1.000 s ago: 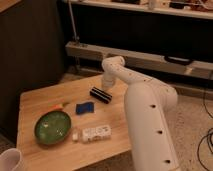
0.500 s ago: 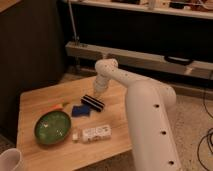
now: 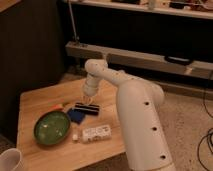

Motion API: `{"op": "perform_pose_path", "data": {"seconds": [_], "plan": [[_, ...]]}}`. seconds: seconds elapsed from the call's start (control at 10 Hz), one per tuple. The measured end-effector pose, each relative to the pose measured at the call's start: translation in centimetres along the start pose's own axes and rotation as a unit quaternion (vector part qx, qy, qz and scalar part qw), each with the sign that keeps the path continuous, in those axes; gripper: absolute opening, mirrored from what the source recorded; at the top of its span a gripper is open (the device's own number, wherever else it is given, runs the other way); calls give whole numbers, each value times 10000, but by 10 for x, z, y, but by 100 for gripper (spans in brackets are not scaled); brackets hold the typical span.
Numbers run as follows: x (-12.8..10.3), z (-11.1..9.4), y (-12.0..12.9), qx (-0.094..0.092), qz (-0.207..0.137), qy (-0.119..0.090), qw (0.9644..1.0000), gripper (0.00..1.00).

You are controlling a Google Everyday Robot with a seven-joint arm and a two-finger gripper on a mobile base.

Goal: Push the eraser across the table

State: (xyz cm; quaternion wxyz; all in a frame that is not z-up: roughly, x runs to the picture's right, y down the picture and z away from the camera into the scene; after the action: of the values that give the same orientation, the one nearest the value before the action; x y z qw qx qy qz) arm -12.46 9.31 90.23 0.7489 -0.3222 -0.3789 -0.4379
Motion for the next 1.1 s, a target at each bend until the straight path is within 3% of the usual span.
{"op": "perform_pose_path", "data": {"seconds": [0.3, 0.4, 0.6, 0.8, 0.9, 1.0, 1.1], "plan": [[1, -3, -2, 42, 46, 72, 10000, 0], [3, -12, -4, 142, 94, 202, 9997, 0], [23, -49, -3, 419, 380, 671, 9961, 0], [57, -94, -10, 822, 754, 1165, 9869, 0], [77, -113, -9, 1014, 956, 1388, 9805, 0], [92, -124, -9, 1156, 1090, 1556, 9749, 0], [102, -129, -11, 1245, 1124, 1651, 9719, 0]]}}
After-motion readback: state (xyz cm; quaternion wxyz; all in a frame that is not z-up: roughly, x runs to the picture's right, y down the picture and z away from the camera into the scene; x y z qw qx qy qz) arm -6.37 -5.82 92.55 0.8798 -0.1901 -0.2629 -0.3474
